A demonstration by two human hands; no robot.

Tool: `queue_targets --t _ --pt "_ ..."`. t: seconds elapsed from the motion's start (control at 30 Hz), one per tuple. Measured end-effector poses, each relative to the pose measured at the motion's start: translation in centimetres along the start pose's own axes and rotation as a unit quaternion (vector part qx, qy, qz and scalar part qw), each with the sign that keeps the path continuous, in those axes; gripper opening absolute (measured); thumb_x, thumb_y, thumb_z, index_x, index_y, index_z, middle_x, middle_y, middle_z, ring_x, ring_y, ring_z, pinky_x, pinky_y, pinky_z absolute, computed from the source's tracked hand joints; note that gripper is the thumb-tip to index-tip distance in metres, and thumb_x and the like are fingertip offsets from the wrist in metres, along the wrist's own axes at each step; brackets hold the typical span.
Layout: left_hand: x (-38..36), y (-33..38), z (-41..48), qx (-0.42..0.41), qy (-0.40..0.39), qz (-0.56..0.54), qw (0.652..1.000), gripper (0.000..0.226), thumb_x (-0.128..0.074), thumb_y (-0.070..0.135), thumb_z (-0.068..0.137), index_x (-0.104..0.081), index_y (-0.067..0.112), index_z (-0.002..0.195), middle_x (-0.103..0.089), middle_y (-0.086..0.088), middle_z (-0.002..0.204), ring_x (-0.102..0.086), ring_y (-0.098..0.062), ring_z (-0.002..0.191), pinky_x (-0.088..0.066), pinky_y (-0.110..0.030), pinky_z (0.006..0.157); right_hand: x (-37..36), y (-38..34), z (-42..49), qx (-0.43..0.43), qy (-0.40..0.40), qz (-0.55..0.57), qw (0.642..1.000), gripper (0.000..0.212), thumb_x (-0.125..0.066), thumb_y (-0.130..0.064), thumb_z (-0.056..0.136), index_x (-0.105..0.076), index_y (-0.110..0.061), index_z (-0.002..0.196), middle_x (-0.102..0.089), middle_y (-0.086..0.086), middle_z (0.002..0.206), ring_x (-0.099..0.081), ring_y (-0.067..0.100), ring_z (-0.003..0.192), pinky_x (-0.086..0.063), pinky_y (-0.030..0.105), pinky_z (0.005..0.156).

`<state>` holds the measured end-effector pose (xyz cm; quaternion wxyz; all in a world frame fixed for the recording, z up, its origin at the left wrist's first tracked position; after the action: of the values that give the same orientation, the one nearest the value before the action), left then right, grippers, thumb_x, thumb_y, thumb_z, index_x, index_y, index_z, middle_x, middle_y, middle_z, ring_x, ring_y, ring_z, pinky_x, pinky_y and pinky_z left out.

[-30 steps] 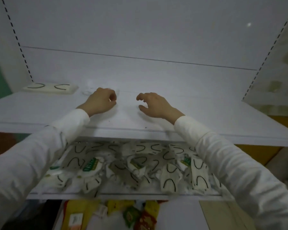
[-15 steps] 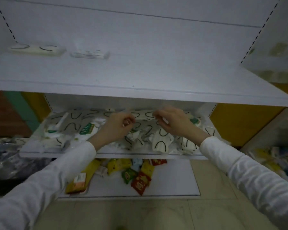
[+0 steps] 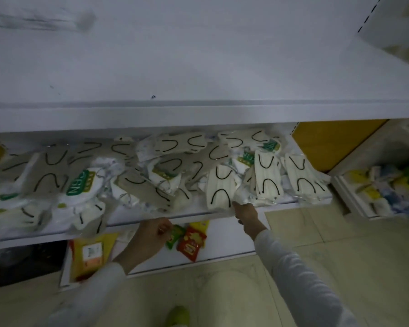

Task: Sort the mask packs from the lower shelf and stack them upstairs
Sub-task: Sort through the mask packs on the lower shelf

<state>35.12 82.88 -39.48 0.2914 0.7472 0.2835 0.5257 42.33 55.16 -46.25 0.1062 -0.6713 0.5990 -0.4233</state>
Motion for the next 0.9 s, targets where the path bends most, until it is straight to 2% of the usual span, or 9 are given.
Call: queue_targets --t 0.1,0.2,0.27,0.37,0.53,0.6,0.7,0.8,0.9 --pt "-0.1 -0.5 1.5 -0.009 -0.014 0.002 1.0 0.02 -0.06 0.005 0.088 -0.062 0.022 0.079 -0.062 0.013 0.069 -0.059 0.011 0.067 -0.045 -0.007 0.061 -1.9 0.1 0.7 -0.068 -0.009 0.161 0.985 0.034 -0.066 -0.026 0.087 -0.052 -0.004 0.108 -0.057 0.016 0.102 -0.056 0.025 0.073 -0.048 0.029 0.053" --pt "-0.1 -0.5 3.0 -0.008 -0.017 -0.001 1.0 0.011 -0.063 0.007 0.088 -0.065 0.016 0.082 -0.064 0.008 0.075 -0.062 0.001 0.065 -0.045 -0.008 0.06 -2.2 0.1 1.1 -0.076 0.003 0.177 0.981 0.029 -0.07 -0.015 0.082 -0.054 -0.002 0.102 -0.057 0.019 0.095 -0.05 0.021 0.063 -0.034 0.019 0.035" --pt "-0.3 -0.3 4.0 -0.007 -0.022 0.001 1.0 0.01 -0.063 0.007 0.087 -0.065 0.015 0.083 -0.064 0.005 0.077 -0.062 -0.005 0.067 -0.044 -0.006 0.059 -2.1 -0.2 0.7 -0.09 -0.013 0.186 0.978 0.018 -0.069 -0.009 0.081 -0.057 -0.002 0.092 -0.058 0.018 0.088 -0.049 0.019 0.057 -0.035 0.019 0.037" --pt "-1.0 0.1 5.3 0.002 -0.039 -0.009 0.999 0.013 -0.061 0.005 0.087 -0.065 0.016 0.084 -0.065 0.002 0.08 -0.064 -0.014 0.078 -0.047 -0.012 0.065 -0.8 -0.6 -0.5 -0.065 0.009 0.16 0.985 0.005 -0.065 -0.002 0.079 -0.061 -0.003 0.082 -0.063 0.021 0.091 -0.058 0.023 0.057 -0.049 0.024 0.041" --pt "-3.1 1.4 6.7 0.026 -0.077 -0.043 0.996 0.023 -0.06 0.006 0.087 -0.061 0.027 0.077 -0.063 0.003 0.084 -0.062 -0.016 0.085 -0.05 -0.022 0.071 1.4 -0.5 -1.6 0.003 0.064 0.083 0.994 0.016 -0.059 0.002 0.083 -0.058 -0.004 0.097 -0.063 0.023 0.098 -0.069 0.036 0.061 -0.059 0.038 0.052" --pt "-4.2 1.9 7.2 0.036 -0.09 -0.044 0.994 0.018 -0.058 0.009 0.088 -0.062 0.025 0.081 -0.064 0.002 0.089 -0.062 -0.016 0.087 -0.051 -0.024 0.07 2.0 -0.6 -1.8 0.032 0.085 0.017 0.996 0.014 -0.056 0.0 0.085 -0.055 -0.002 0.098 -0.063 0.023 0.092 -0.069 0.037 0.059 -0.059 0.044 0.056" --pt "-5.4 2.8 7.6 0.024 -0.105 -0.036 0.993 0.013 -0.058 0.011 0.089 -0.063 0.023 0.087 -0.064 0.001 0.093 -0.062 -0.015 0.089 -0.049 -0.021 0.069 2.5 -0.4 -2.3 0.05 0.086 -0.058 0.993 0.009 -0.053 -0.002 0.084 -0.059 0.004 0.083 -0.068 0.019 0.069 -0.069 0.032 0.055 -0.06 0.043 0.06" --pt "-6.3 2.9 7.9 0.05 -0.111 -0.068 0.99 0.011 -0.055 0.015 0.09 -0.063 0.022 0.089 -0.065 -0.001 0.095 -0.062 -0.016 0.089 -0.051 -0.024 0.073 3.0 -0.3 -3.4 0.036 0.078 0.025 0.996 0.009 -0.057 -0.001 0.084 -0.063 0.0 0.09 -0.067 0.012 0.065 -0.069 0.024 0.052 -0.059 0.036 0.054" --pt "-6.7 3.1 8.1 0.133 -0.096 -0.211 0.964 0.016 -0.055 0.036 0.083 -0.063 0.022 0.084 -0.067 -0.006 0.097 -0.064 -0.023 0.091 -0.053 -0.043 0.09 3.1 -0.7 -5.1 0.077 0.061 0.135 0.986 0.011 -0.06 -0.001 0.086 -0.061 -0.003 0.097 -0.065 0.011 0.068 -0.066 0.016 0.047 -0.051 0.026 0.045"
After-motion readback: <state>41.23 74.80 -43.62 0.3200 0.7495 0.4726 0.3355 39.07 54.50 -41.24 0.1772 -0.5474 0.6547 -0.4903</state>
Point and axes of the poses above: each hand's wrist, its own z-axis towards the middle knuckle, its own x-axis out of the back of the hand, y = z × x, the point moved 4 cm from there along z, towards the middle knuckle
